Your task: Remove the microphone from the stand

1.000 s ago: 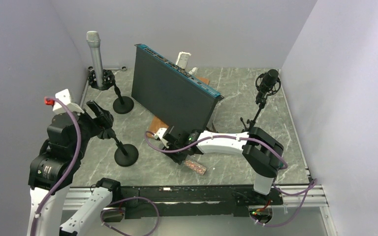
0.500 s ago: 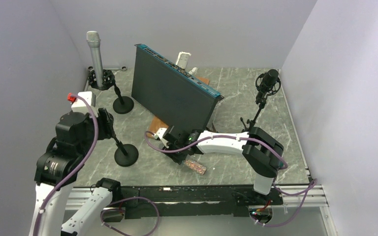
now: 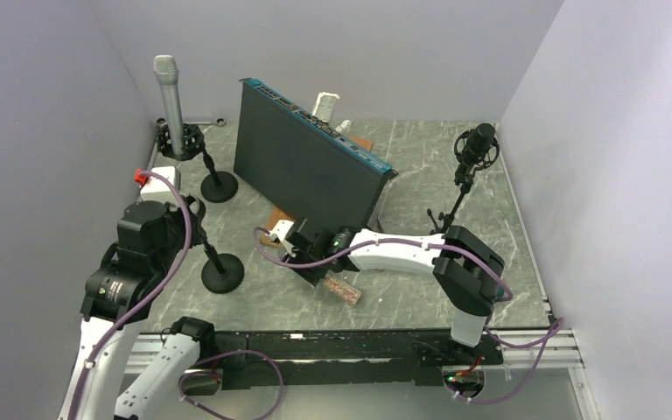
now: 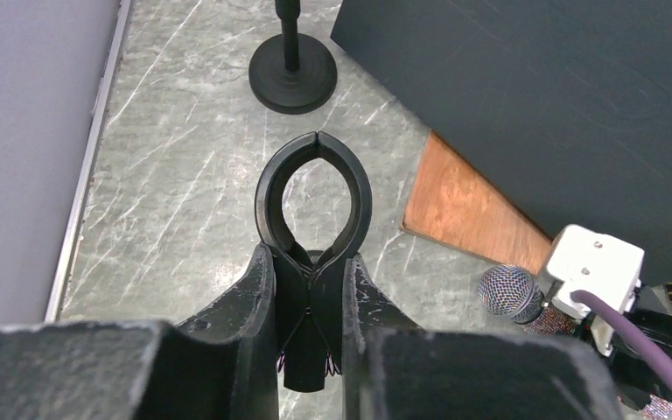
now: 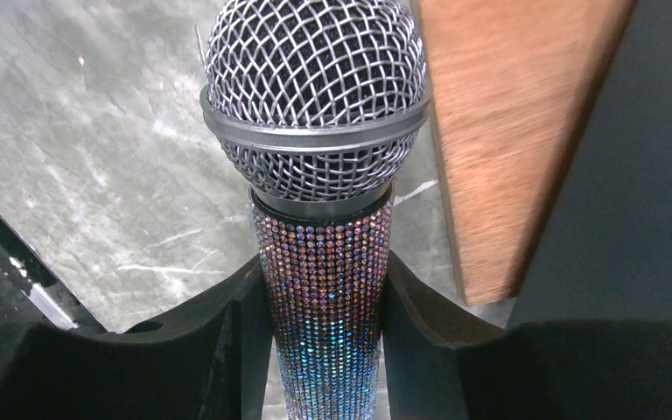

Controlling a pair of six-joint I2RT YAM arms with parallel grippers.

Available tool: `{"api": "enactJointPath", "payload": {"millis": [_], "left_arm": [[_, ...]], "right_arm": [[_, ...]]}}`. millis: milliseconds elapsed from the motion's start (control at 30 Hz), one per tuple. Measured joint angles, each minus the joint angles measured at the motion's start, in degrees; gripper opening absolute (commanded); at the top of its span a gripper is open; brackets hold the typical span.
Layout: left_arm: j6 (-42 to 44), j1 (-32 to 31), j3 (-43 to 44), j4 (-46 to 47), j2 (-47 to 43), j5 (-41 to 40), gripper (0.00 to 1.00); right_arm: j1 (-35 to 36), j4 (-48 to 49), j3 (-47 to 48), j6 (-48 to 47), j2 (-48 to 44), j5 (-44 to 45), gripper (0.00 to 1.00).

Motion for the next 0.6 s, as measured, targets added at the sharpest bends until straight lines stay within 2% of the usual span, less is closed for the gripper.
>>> {"api": "enactJointPath", "payload": {"millis": [233, 600], "left_arm": [[-3.93, 0.04, -4.96, 2.12, -2.43, -2.34, 0.0], [-9.07, 0.02, -7.91, 1.92, 1.05, -3.67, 0.0]], "right_arm": [[-0.33, 0.28, 4.39, -1.97, 1.42, 1.51, 0.0], [-0.92, 0.0, 5.62, -3.85, 6.23, 1.84, 0.03]]}}
